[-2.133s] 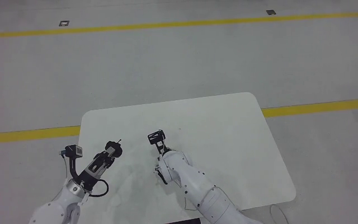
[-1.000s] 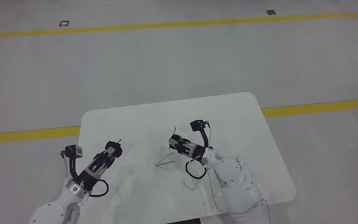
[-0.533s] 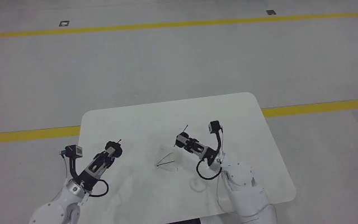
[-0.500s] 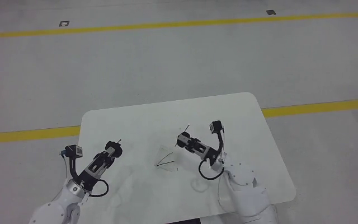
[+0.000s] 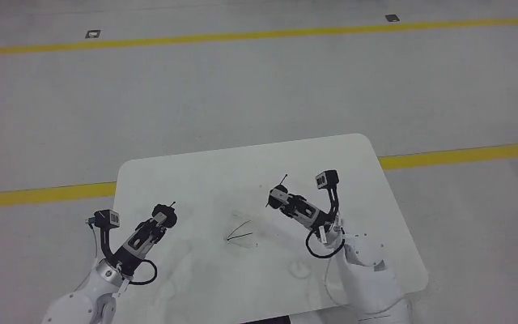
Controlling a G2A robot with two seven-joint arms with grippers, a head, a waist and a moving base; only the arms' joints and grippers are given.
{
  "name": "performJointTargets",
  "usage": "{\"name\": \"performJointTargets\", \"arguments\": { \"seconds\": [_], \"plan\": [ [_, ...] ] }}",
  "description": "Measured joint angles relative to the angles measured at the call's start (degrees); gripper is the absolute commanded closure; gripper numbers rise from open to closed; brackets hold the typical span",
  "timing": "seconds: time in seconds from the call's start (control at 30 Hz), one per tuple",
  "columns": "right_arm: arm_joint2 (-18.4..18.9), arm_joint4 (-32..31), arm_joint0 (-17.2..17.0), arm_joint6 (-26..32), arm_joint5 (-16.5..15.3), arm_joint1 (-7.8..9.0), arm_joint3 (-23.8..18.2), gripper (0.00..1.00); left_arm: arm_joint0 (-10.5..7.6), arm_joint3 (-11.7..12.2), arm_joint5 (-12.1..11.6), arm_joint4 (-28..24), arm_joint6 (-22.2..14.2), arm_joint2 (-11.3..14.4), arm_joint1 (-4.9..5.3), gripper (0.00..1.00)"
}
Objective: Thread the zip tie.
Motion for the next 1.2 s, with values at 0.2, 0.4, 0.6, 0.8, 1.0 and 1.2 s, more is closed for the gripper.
{"name": "performJointTargets", "arguments": {
  "seconds": [0.2,0.4,0.6,0.8,1.0,1.2],
  "plan": [
    [-1.39,0.68,-0.21,-1.78,0.01,0.24,-0.69,1.00,0.02,0.05,0.16,-0.73,0.14,2.24,-0.17,1.00],
    [-3.17,3.56,0.63,-0.84,0.00,0.51,1.02,1.00,0.72,-1.08,-0.01,-1.24,-3.94,5.58,-0.38,1.00],
    [-5.00,4.87,1.90,1.23,0.00,0.64,4.16,1.00,0.26,-2.13,0.00,2.09,-6.91,7.54,-1.02,1.00],
    [-6.28,9.03,2.65,2.66,0.00,0.46,6.49,1.00,-1.61,-4.30,0.00,7.49,-8.06,8.63,-1.79,1.00],
    [-6.25,8.86,2.63,2.62,0.00,0.46,6.43,1.00,-1.61,-4.27,0.00,7.11,-8.09,8.61,-1.78,1.00],
    [-6.55,7.16,2.42,0.16,0.00,0.44,4.86,1.00,-1.79,-4.01,0.00,6.66,-7.25,9.86,-1.86,1.00]
  ]
}}
